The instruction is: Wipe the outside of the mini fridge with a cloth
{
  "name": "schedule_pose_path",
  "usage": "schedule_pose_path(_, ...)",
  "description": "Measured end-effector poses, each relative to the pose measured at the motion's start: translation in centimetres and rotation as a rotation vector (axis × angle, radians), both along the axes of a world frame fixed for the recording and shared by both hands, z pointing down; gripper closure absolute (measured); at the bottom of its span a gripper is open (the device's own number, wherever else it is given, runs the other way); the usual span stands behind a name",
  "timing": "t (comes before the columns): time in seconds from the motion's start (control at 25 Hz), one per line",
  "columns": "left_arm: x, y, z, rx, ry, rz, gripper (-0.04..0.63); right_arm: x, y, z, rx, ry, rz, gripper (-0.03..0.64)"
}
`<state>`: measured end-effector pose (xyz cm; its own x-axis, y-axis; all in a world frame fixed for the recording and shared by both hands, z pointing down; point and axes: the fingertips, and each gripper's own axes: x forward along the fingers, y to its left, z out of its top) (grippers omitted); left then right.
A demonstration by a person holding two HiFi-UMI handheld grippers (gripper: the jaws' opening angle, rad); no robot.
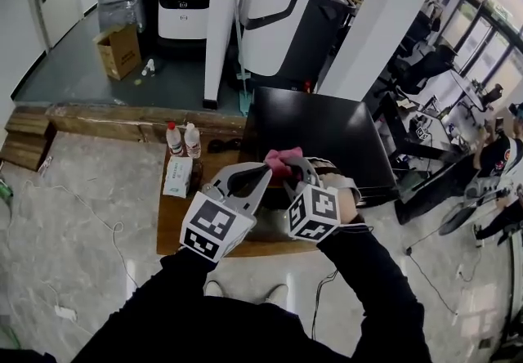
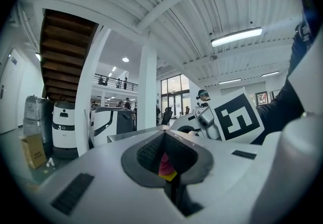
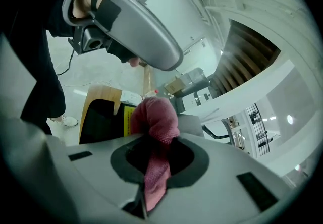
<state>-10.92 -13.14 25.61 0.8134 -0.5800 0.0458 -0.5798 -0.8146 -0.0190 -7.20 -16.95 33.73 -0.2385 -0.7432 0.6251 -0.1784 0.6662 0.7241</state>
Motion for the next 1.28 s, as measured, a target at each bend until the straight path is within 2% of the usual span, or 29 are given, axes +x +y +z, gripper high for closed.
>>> schedule_pose_path(0.28, 5.4, 0.0, -1.0, -0.002, 0.004, -0.016, 0.590, 4.5, 0.3, -0.3, -0.022, -0.018, -0.016, 0.571)
schedule_pose_path(0.68, 15.3, 1.2, -0.7, -0.021, -0.034, -0.072, 0.591, 16.4, 1.7, -0.6, -0.034, -0.048, -0.007, 0.571)
schedule_pose_path(0.96, 24.3, 3.0, -1.0, -0.018, -0.036, -0.049, 0.591, 26.3, 2.5, -0.9, -0.031, -0.041, 0.031, 0.571)
schedule_pose_path(1.28, 31.3, 5.2, -0.3, -0.024, -0.033, -0.051, 0.589, 36.4, 4.1, -0.9, -0.033, -0.074, 0.099, 0.571)
